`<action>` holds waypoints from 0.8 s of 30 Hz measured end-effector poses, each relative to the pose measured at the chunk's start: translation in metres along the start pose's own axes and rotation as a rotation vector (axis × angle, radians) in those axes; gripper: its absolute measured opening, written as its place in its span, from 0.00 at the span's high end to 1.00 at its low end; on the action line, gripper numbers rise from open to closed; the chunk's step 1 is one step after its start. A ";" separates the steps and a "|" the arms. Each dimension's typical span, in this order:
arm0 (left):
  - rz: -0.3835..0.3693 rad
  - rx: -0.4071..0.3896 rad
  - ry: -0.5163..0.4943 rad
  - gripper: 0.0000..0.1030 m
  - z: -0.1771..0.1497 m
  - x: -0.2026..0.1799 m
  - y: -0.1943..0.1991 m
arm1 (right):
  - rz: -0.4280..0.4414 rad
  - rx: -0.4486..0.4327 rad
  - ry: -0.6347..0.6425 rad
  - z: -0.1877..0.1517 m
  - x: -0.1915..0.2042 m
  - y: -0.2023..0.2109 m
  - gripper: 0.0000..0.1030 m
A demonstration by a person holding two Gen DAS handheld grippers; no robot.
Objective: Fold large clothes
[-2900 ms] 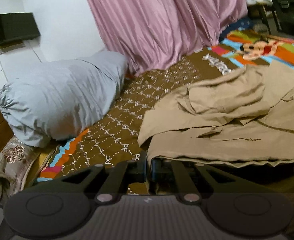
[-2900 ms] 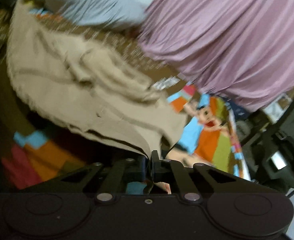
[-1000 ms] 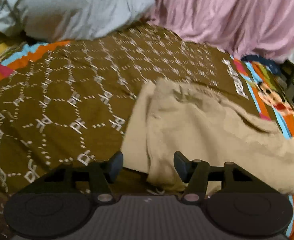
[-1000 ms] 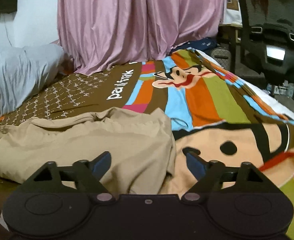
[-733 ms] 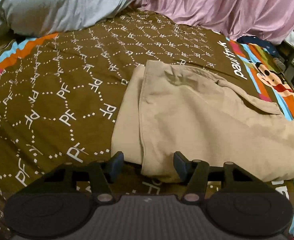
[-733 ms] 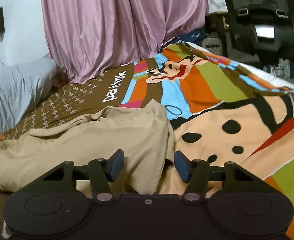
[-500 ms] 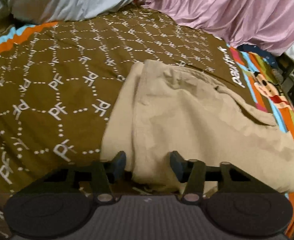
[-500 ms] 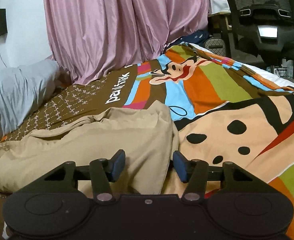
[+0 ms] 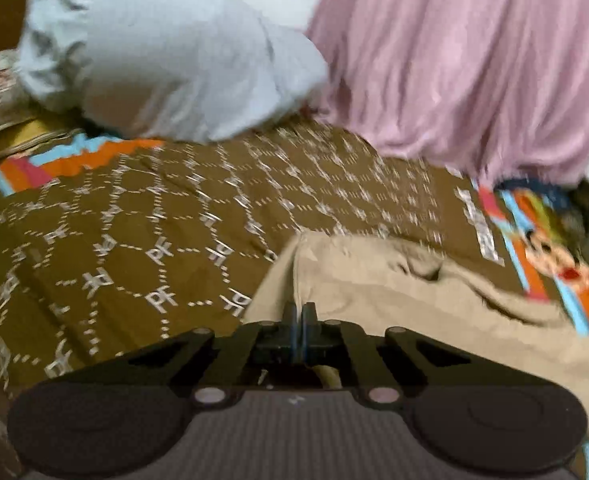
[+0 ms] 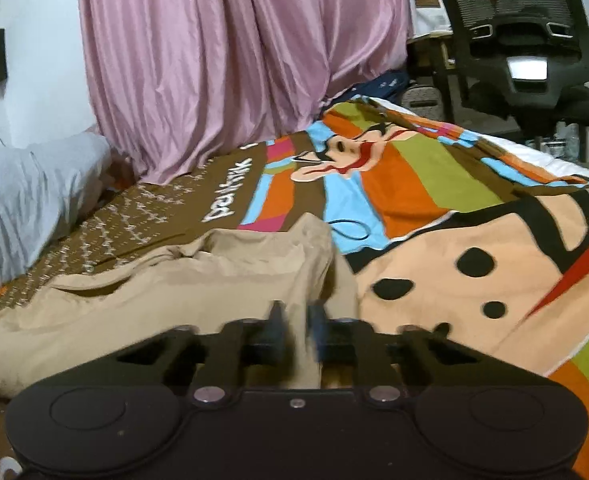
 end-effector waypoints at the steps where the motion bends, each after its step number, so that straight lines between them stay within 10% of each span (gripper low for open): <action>1: 0.007 0.001 0.015 0.98 -0.002 0.002 0.004 | 0.003 -0.017 0.015 0.002 0.003 0.002 0.94; 6: 0.153 0.217 -0.067 0.98 -0.028 0.008 -0.018 | 0.000 -0.055 0.054 0.011 0.008 0.008 0.95; 9: 0.201 0.206 -0.116 0.98 -0.030 0.000 -0.015 | -0.026 0.064 0.054 -0.007 0.002 -0.012 0.95; 24: 0.208 0.220 -0.013 0.84 -0.034 0.016 -0.011 | -0.076 0.100 0.129 -0.022 0.002 -0.013 0.89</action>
Point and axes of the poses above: each gripper's, at about its wrist camera, not at the fingertips, and y roughly against the way its jaws point, x to its left, z to its top, the point moved 10 cm from there along -y, roughly the way its jaws point, and after that the axes turned 4 degrees about -z, right-handed, at the moved point
